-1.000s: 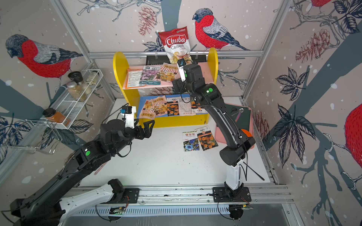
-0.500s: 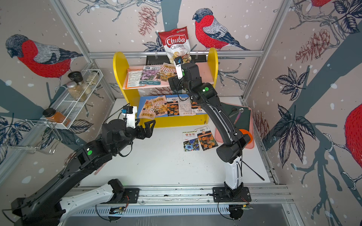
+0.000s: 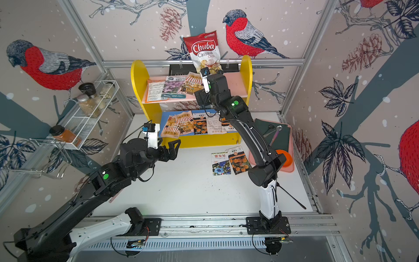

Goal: Take the seed bag off the shelf
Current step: Adjust the seed packet on the shelf.

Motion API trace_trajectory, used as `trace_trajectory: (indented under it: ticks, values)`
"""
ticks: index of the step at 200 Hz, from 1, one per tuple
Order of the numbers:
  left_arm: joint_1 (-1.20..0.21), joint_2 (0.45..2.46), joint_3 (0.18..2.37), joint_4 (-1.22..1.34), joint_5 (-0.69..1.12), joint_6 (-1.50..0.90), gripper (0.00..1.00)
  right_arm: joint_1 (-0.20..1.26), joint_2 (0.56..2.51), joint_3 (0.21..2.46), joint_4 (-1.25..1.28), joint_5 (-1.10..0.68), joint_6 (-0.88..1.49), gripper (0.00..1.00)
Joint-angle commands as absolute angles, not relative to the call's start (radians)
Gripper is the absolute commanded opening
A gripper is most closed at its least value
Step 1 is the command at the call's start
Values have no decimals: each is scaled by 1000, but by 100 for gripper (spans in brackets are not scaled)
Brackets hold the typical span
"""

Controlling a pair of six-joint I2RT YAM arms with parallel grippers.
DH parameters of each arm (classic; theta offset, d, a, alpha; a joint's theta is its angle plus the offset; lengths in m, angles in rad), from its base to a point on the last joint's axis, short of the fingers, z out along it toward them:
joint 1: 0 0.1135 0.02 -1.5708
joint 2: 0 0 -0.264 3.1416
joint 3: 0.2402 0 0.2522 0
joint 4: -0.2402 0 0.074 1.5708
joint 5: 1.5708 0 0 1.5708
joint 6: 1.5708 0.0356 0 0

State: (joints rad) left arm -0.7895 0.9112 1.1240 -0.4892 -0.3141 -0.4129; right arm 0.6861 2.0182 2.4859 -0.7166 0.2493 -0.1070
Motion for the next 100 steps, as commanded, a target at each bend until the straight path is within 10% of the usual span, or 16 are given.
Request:
trace_trajectory:
  ticks: [1,100]
  values:
    - [-788,911,1123,-456,-306,-415,96,688,2005,2481,-756,279,-135,95]
    - [-787,905,1117,-443,-306,-414,96,687,1864,2336,-760,293,-149,94]
